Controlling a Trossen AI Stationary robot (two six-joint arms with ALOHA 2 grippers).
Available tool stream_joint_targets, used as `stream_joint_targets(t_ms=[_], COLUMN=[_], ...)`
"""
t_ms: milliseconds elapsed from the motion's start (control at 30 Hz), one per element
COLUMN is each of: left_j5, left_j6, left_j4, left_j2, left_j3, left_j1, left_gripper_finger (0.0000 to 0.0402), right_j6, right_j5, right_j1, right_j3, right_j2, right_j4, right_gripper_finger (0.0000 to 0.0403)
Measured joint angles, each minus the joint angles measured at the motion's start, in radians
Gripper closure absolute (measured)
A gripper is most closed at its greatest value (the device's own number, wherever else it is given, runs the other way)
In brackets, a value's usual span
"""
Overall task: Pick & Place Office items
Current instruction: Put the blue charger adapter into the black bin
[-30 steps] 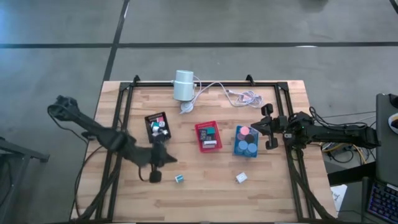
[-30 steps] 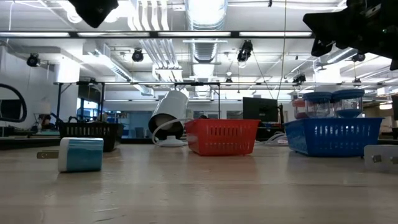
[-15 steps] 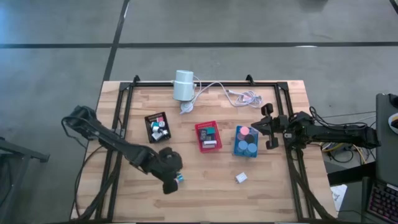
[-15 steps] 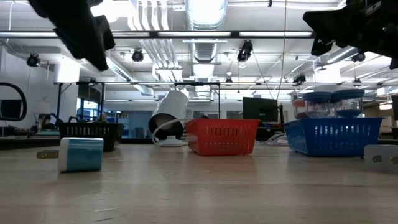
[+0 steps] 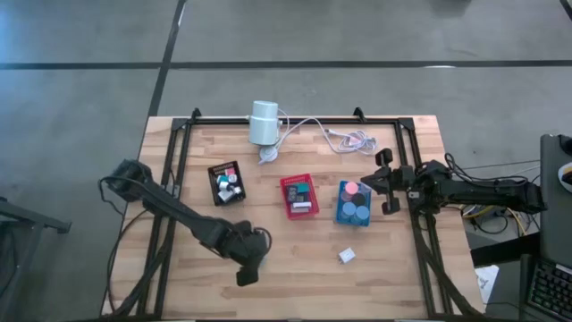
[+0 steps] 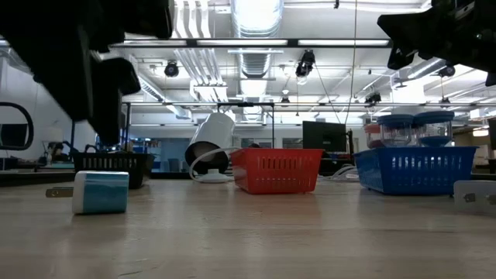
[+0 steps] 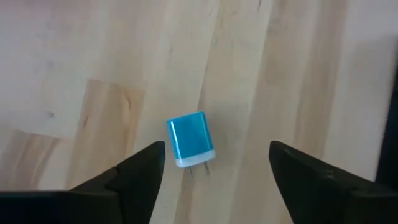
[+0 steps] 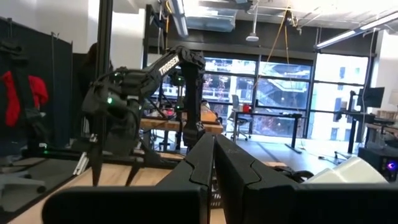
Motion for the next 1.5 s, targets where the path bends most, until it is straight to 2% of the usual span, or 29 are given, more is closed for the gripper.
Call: stream_joint_targets(t_ms=[400,733,900,1233,1500], left_j5=[0.040,0.043,0.043,0.071,0.083], left_j6=[0.031,0.077,0.089,0.212,0.319], left_j4=[0.002,0.002,0.002,0.003,0.002], left_j2=[0.129,0.141,0.141,0.139,0.123], left_j3=[0.017,0.017,0.016,0.016,0.023], left_j1=[0.037,0.053,0.053,0.053,0.054], left_gripper_finger=[0.0105,0.0111,0.0154,0.0308,0.0312], right_j6=[0.014,0.010,0.010,0.010,0.004], right_j5=[0.002,0.002,0.002,0.002,0.001], right_j1=[0.000,0.000,0.000,0.000,0.000], right_j3=[0.000,0.000,0.000,0.000,0.000], right_j2=[0.000,0.000,0.000,0.000,0.000], right_j4=[-0.002,-0.006,-0.006,-0.009,-0.010], right_gripper_finger=[0.0392,0.0392,0.0392,0.0392,0.0392])
